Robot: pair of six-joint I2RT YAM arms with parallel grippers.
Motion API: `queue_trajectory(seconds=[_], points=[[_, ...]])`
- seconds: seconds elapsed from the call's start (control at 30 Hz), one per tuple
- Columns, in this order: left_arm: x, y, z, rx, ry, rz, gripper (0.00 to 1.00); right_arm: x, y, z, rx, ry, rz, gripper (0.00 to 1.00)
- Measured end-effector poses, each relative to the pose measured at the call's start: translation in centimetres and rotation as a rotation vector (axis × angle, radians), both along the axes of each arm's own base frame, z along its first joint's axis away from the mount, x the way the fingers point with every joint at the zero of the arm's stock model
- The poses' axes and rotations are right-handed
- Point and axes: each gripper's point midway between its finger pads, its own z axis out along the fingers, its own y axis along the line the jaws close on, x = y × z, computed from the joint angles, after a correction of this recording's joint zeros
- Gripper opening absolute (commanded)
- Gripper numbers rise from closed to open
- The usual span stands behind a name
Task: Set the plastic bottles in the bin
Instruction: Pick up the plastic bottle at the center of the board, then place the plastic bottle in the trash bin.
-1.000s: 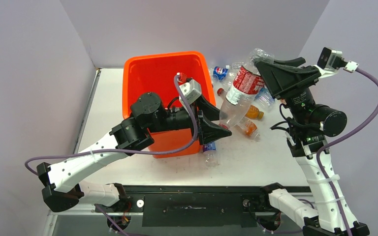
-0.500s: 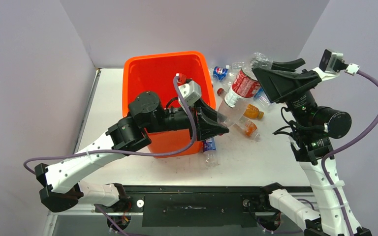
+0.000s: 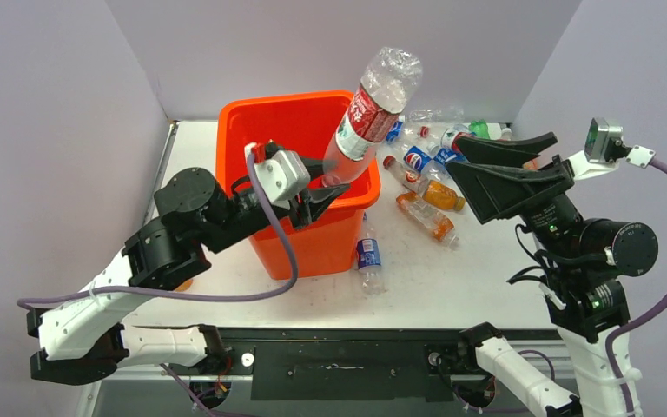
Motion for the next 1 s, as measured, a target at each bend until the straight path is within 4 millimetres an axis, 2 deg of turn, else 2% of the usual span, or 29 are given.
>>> queue_trajectory(seconds=[0.1,0.23,0.37,0.43,0.57,0.7,0.87,1.0], points=[[0.7,1.6,-0.7,0.104,-0.151,0.132,0.00,0.0,-0.6,-1.1,-0.035,0.019,-0.048,0.90],[1.5,1.8,-4.8,0.357,-0.357,0.281,0.00,0.4,-0.7,-2.8,-0.066,0.043,-0.076,0.90],[4.3,1.5,-9.0,0.634,-0.518,0.471,0.00,1.8,-0.3,-5.2,-0.103,0.098,-0.088,0.90],[5.5,1.7,-10.1,0.719,-0.598,0.566,0.00,3.0,-0.3,-6.9,-0.124,0.150,-0.112,0.90],[5.6,3.0,-9.1,0.788,-0.726,0.669,0.00,3.5,-0.2,-8.2,-0.154,0.185,-0.119,0.90],[4.8,4.1,-6.8,0.790,-0.814,0.706,0.00,3.3,-0.5,-8.8,-0.205,0.194,-0.147,0.90],[3.1,6.2,-2.9,0.698,-0.904,0.705,0.00,0.7,-2.1,-8.1,-0.245,0.149,-0.193,0.90],[2.0,7.2,-0.1,0.641,-1.014,0.686,0.00,-1.9,-2.8,-6.6,-0.266,0.087,-0.185,0.90]])
